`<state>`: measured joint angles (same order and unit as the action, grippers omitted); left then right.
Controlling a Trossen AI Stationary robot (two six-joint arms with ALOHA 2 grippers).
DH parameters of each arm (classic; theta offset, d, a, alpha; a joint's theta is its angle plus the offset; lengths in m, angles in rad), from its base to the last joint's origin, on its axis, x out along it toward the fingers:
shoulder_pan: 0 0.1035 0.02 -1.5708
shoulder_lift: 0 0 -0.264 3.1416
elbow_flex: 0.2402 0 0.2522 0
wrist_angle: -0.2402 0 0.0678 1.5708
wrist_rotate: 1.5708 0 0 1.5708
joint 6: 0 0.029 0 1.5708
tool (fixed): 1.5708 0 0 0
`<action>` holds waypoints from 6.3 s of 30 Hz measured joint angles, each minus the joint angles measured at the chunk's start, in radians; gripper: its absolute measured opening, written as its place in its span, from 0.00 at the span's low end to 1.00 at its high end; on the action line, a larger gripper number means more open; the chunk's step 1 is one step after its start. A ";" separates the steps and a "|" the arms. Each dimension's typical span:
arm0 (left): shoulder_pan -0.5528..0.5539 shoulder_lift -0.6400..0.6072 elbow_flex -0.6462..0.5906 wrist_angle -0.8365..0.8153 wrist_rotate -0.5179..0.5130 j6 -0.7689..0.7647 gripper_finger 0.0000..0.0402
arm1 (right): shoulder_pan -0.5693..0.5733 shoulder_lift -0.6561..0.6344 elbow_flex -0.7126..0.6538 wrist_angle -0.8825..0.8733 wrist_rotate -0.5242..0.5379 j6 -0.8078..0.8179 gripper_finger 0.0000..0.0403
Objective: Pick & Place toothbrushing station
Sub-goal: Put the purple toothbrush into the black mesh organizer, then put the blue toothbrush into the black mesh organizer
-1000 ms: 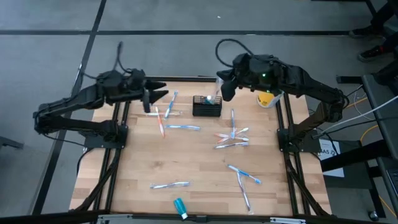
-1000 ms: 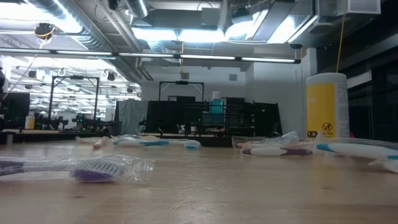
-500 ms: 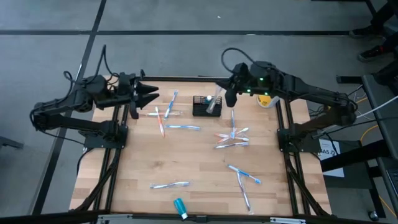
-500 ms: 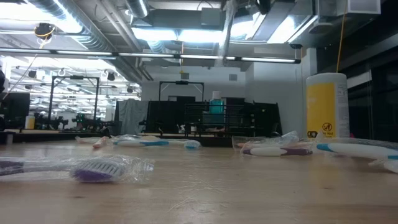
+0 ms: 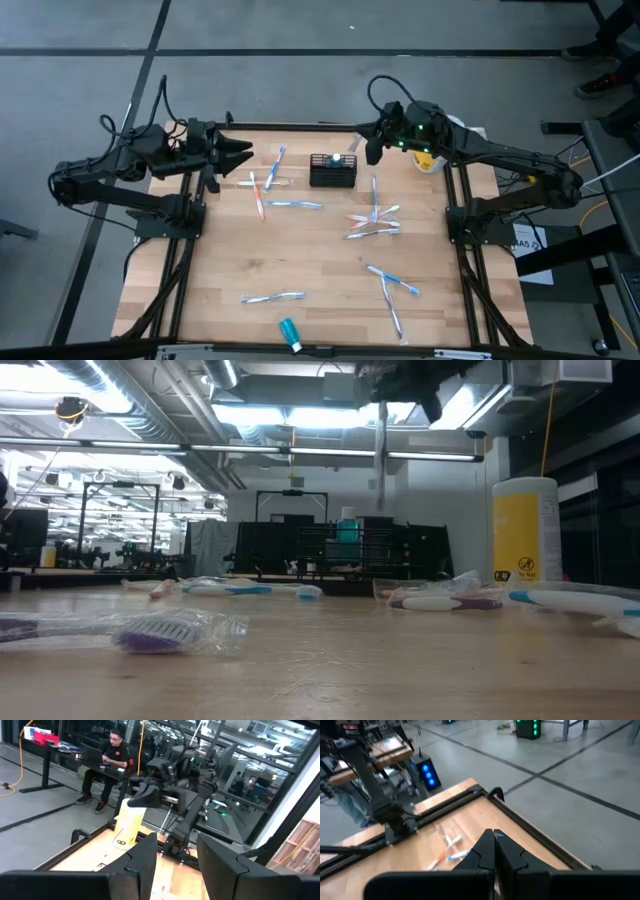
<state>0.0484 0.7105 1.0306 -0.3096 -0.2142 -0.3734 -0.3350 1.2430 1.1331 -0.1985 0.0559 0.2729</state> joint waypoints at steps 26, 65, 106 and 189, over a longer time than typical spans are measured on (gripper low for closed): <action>-0.128 0.052 0.000 0.052 -0.109 -0.033 0.33 | -0.022 -0.002 -0.089 0.079 0.047 -0.022 0.00; -0.127 0.051 0.000 0.065 -0.084 -0.061 0.33 | -0.193 -0.002 -0.375 0.322 0.034 0.217 0.27; -0.125 0.087 0.001 -0.145 -0.188 -0.025 0.33 | 0.508 -0.124 -0.374 -0.387 0.054 0.900 0.33; -0.125 -0.008 0.000 -0.045 -0.055 0.081 0.33 | 0.250 0.284 0.178 0.077 0.024 0.572 0.00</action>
<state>-0.0769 0.7025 1.0309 -0.3546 -0.2690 -0.2925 -0.0847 1.5270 1.3109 -0.1213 0.0795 0.8449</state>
